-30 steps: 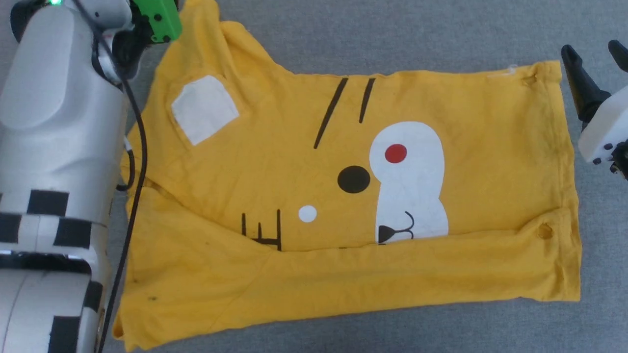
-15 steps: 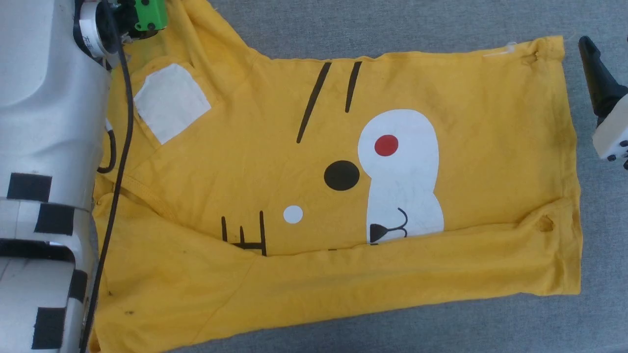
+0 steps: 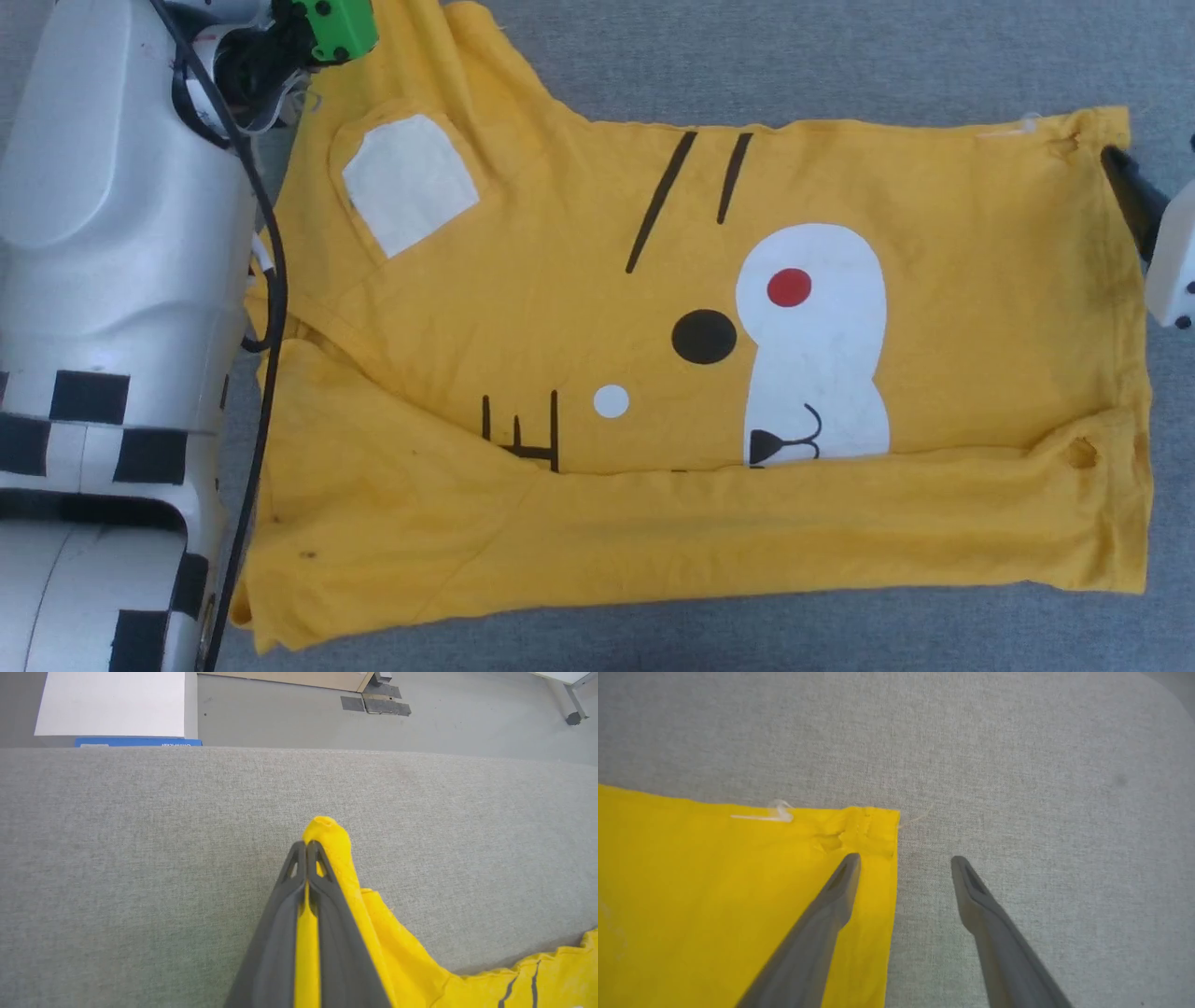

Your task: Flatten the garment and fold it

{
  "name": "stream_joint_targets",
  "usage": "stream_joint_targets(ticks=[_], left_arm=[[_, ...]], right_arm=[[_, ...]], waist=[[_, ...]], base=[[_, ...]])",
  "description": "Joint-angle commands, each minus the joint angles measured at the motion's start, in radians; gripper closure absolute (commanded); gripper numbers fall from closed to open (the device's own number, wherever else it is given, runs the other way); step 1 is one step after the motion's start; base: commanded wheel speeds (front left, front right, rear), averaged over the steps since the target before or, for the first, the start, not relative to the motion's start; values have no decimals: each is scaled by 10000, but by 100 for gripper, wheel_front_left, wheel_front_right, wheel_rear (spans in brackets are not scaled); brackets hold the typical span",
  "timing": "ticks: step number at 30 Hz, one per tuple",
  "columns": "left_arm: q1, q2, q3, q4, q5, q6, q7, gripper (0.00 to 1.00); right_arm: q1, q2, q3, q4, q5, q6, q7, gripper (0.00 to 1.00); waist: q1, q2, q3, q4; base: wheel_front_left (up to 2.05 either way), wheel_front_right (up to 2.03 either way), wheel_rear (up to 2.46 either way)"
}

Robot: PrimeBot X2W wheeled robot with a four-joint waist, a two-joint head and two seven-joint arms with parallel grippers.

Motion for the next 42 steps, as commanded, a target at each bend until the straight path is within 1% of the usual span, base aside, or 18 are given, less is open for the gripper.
stream_joint_targets(ticks=[1, 5, 9, 12, 13, 15, 20, 22, 24, 25, 26, 27, 33, 39, 42], left_arm=[[226, -32, 23, -228, -95, -87, -28, 100], [446, -126, 24, -793, -292, -146, 54, 100], [703, -83, 28, -1297, -378, -145, 87, 100], [847, -2, 104, -1581, -448, -90, 99, 100], [908, 14, 130, -1686, -483, -73, 104, 100], [1034, 53, 191, -1872, -536, -56, 47, 100], [1688, 24, 593, -2465, -1007, -206, -430, 100], [2100, 67, 776, -2814, -1201, -276, -613, 100], [2702, 193, 1023, -3315, -1393, -318, -812, 100], [2992, 267, 1112, -3565, -1442, -311, -857, 100], [3717, 292, 1363, -4199, -1716, -272, -939, 100], [4141, 321, 1474, -4543, -1815, -221, -957, 100], [6537, 409, 1904, -6144, -2201, 278, -781, 100], [8784, 266, 2223, -7220, -2541, 801, -641, 100], [9799, -1, 2394, -7502, -2950, 926, -635, 100]], right_arm=[[-225, -141, 162, 78, -133, -13, 471, 0], [-438, -569, 684, 169, -367, -13, 1297, 0], [-495, -872, 1034, 384, -357, -13, 1620, 0], [-467, -986, 1148, 578, -257, -13, 1758, 0], [-459, -1008, 1176, 637, -193, -13, 1801, 51], [-463, -987, 1088, 689, -103, -13, 1688, 100], [-383, -633, 739, 705, 4, -13, 1068, 100], [-252, -515, 627, 655, 65, -13, 657, 100], [-84, -376, 454, 616, 140, -13, -55, 100], [42, -353, 394, 640, 128, -13, -243, 100], [380, -178, 73, 676, 205, -13, -663, 100], [636, -165, -32, 699, 187, -13, -791, 100], [2092, 65, -686, 845, 230, -13, -1246, 100], [3099, 392, -853, 1131, 279, -13, -1504, 100], [3415, 535, -827, 1370, 373, -13, -1609, 100]], waist=[[-1, 0, -43, 188], [-1, 0, 105, 378], [-1, 0, 224, 536], [-1, 0, 251, 612], [-1, 0, 237, 635], [-1, 0, 167, 666], [-1, 0, -462, 671], [-1, 0, -869, 679], [-1, 0, -1408, 642], [-1, 0, -1612, 633], [-1, 0, -2076, 665], [-1, 0, -2333, 701], [-1, 0, -3480, 859], [-1, 0, -4028, 869], [-1, 0, -4175, 842]], base=[[0, 0, 0], [0, 0, 0], [0, 0, 0], [0, 0, 0], [0, 0, 0], [0, 0, 0], [0, 0, 0], [0, 0, 0], [0, 0, 0], [0, 0, 0], [0, 0, 0], [0, 0, 0], [0, 0, 0], [0, 0, 0], [0, 0, 0]])
